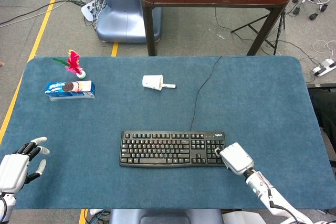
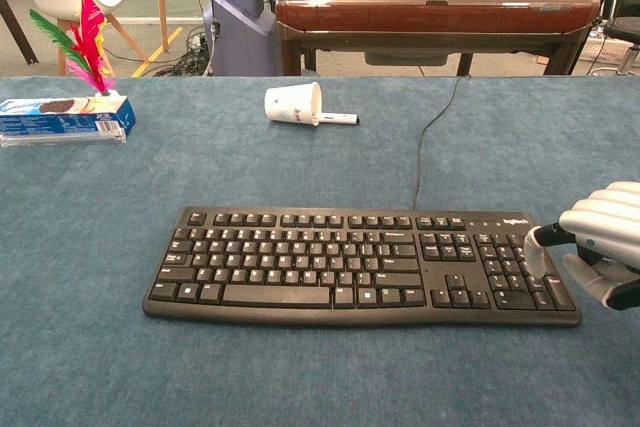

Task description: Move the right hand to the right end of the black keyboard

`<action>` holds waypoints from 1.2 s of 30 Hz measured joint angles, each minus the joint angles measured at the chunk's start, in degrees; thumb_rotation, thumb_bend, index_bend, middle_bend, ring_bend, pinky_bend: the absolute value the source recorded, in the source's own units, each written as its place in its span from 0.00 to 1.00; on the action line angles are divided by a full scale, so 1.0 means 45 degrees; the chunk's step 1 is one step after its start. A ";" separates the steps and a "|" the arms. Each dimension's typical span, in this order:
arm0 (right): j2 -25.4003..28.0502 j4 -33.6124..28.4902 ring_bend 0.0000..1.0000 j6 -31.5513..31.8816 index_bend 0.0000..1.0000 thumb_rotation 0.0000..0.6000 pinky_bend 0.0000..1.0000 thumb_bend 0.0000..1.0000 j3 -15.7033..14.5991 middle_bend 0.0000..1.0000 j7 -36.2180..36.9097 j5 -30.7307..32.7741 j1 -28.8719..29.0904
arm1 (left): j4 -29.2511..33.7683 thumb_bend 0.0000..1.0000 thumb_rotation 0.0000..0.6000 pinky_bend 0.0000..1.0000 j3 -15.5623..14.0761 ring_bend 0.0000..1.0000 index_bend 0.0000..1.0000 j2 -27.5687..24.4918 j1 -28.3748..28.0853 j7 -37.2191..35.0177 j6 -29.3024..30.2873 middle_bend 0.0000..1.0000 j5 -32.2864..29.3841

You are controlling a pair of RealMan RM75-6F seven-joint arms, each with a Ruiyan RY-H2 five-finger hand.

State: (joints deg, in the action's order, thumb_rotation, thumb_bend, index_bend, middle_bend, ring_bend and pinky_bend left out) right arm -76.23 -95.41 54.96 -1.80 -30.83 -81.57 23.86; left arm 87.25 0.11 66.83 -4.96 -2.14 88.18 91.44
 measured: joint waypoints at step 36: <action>0.0018 -0.0029 1.00 0.0602 0.42 1.00 1.00 1.00 -0.0319 1.00 0.0425 -0.0155 0.0242 | 0.0223 0.41 1.00 0.53 0.0093 0.31 0.46 -0.0177 0.0084 0.0236 0.0031 0.25 -0.0174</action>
State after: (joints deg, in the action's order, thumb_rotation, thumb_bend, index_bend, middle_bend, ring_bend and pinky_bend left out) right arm -76.15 -95.54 57.67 -3.23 -28.92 -82.26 24.95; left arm 88.26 0.53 66.03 -4.58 -1.08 88.32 90.66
